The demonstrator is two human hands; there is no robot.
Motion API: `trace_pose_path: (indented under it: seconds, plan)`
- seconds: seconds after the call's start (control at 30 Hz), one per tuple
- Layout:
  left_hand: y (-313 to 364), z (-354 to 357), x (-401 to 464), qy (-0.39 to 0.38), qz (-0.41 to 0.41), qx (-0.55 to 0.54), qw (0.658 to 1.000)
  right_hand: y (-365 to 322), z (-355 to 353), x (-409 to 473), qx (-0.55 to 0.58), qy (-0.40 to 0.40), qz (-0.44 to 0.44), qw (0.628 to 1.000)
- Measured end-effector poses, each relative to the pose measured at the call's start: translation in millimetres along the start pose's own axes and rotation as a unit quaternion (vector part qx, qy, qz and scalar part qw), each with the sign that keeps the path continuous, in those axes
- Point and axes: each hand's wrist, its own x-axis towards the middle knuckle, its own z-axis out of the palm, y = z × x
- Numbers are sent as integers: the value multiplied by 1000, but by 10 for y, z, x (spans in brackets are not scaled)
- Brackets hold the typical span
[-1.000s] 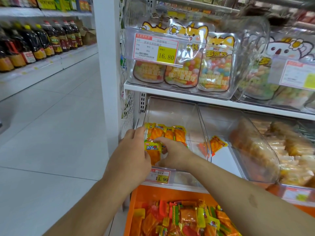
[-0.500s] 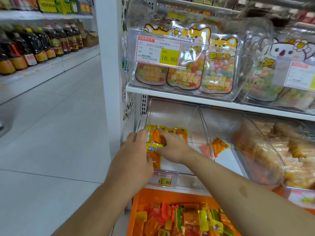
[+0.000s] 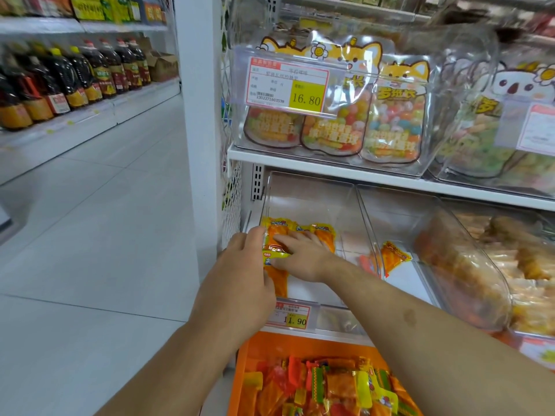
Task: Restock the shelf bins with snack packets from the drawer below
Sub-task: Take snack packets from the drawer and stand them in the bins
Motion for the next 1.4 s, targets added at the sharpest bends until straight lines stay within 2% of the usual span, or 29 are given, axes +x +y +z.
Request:
trace_pose_path:
  seconds: [0.13, 0.3, 0.43, 0.53, 0.67, 0.77, 0.87, 0.97, 1.07, 1.2, 1.27, 1.4]
  plan:
    - [-18, -1, 7, -13, 2, -1, 1000, -16, -43, -133, 19, 9, -10, 1000]
    - [50, -82, -42, -24, 11, 4, 1000, -16, -213, -617, 114, 76, -83, 987]
    - [267, -205, -192, 5, 71, 13, 997, 58, -318, -1425, 151, 167, -167, 960]
    - [502, -221, -439, -27, 112, -15, 993, 232, -234, -2054, 193, 197, -178, 945]
    - [708, 16, -851, -140, 126, -45, 981, 702, 235, -2503, 208, 155, -109, 960]
    - [741, 352, -1103, -241, 131, 31, 961, 1124, 746, -2642, 173, 114, -30, 978]
    - [533, 864, -1317, -328, 94, 53, 939, 1458, 1194, -2679, 134, 53, 36, 989]
    - [231, 1374, -1524, -384, 32, 75, 920, 1662, 1530, -2609, 113, -14, 64, 991]
    - [7, 1804, -1716, -411, -12, 62, 909, 1755, 1791, -2392, 85, -57, 57, 993]
    - [-302, 2422, -1873, -415, -28, 63, 907, 1848, 2206, -1951, 33, -28, 6, 999]
    - [-447, 2665, -1911, -408, -31, 69, 910, 1868, 2365, -1768, 0, -8, -10, 1000]
    - [-522, 2850, -1938, -376, -28, 67, 924, 1935, 2541, -1570, -52, -49, 0, 997]
